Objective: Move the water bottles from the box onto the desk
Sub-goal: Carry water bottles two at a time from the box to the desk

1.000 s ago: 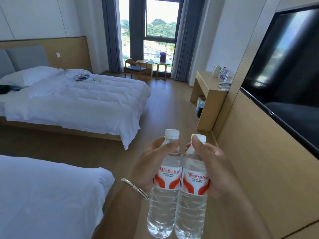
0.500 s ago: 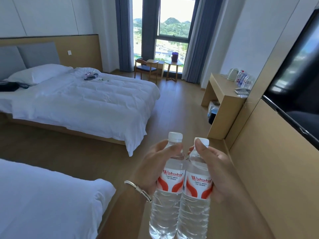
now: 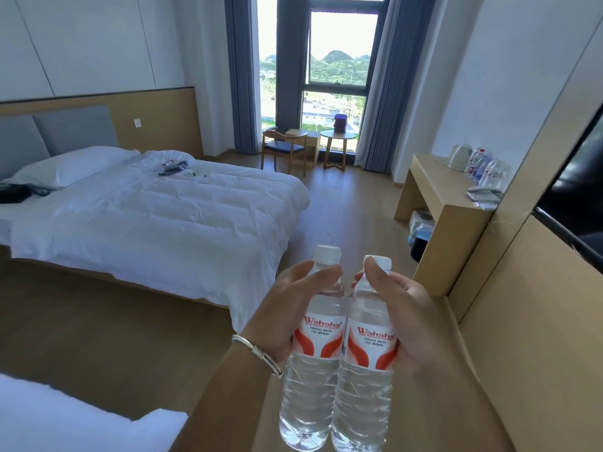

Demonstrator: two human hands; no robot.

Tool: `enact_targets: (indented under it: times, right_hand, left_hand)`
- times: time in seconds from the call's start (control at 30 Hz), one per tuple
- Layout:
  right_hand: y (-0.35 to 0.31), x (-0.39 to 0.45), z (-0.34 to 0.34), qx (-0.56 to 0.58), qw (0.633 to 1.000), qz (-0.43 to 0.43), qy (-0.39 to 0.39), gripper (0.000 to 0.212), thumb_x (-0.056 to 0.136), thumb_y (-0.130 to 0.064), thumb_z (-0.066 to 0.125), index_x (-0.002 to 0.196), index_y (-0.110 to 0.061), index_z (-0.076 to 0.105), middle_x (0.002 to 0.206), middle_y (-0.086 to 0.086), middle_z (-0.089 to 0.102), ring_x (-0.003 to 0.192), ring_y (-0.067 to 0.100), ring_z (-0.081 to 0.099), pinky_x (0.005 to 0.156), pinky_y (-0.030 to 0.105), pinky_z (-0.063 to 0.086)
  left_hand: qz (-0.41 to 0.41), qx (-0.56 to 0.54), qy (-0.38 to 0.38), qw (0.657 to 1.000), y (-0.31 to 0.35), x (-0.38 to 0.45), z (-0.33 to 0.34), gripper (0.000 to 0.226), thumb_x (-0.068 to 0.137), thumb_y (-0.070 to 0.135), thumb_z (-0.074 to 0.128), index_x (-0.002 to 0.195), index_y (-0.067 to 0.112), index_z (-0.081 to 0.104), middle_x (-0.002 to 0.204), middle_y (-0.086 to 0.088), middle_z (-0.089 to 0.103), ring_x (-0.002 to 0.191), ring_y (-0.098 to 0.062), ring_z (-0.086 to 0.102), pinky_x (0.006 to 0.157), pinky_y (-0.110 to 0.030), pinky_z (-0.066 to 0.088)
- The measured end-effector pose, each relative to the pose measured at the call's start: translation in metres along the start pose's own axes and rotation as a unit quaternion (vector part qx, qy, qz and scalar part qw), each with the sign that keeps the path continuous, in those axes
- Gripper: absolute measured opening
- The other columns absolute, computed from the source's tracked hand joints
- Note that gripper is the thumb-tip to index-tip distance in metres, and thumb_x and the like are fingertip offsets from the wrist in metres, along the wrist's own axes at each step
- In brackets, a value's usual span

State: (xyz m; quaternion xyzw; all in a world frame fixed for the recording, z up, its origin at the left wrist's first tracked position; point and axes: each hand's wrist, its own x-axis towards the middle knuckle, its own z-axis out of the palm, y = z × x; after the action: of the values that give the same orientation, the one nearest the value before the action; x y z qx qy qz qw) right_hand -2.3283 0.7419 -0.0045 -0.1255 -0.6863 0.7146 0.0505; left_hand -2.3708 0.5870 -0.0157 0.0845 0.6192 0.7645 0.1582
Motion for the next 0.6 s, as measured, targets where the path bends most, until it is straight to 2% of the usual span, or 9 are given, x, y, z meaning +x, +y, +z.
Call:
enact_targets:
  times: [0.1, 0.43, 0.6]
  right_hand:
    - [-0.005, 0.041, -0.003, -0.002, 1.000, -0.004, -0.006, 0.056, 0.060, -0.065, 0.071, 0.089, -0.017, 0.070, 0.087, 0.011, 0.076, 0.082, 0.035, 0.075, 0.088, 0.060, 0.056]
    - [-0.006, 0.184, -0.010, -0.014, 1.000, 0.011, 0.012, 0.072, 0.050, -0.075, 0.070, 0.096, -0.019, 0.069, 0.088, 0.007, 0.077, 0.082, 0.031, 0.075, 0.087, 0.056, 0.057]
    - [-0.015, 0.273, -0.007, -0.029, 0.999, 0.008, 0.038, 0.064, 0.057, -0.070, 0.067, 0.098, -0.021, 0.067, 0.086, 0.004, 0.077, 0.079, 0.028, 0.076, 0.085, 0.053, 0.058]
  left_hand:
    - [0.004, 0.003, 0.005, 1.000, 0.003, 0.039, 0.000, 0.046, 0.076, 0.037, 0.071, 0.106, 0.003, 0.064, 0.104, -0.020, 0.071, 0.099, -0.041, 0.068, 0.089, -0.053, 0.054]
    - [-0.009, 0.006, -0.012, 1.000, 0.000, 0.188, -0.010, 0.036, 0.074, 0.037, 0.072, 0.098, 0.010, 0.069, 0.099, -0.018, 0.072, 0.088, -0.036, 0.070, 0.084, -0.049, 0.055]
    - [-0.011, -0.007, -0.039, 0.999, 0.003, 0.285, -0.021, 0.037, 0.075, 0.036, 0.071, 0.100, 0.008, 0.067, 0.101, -0.022, 0.070, 0.086, -0.035, 0.070, 0.080, -0.046, 0.056]
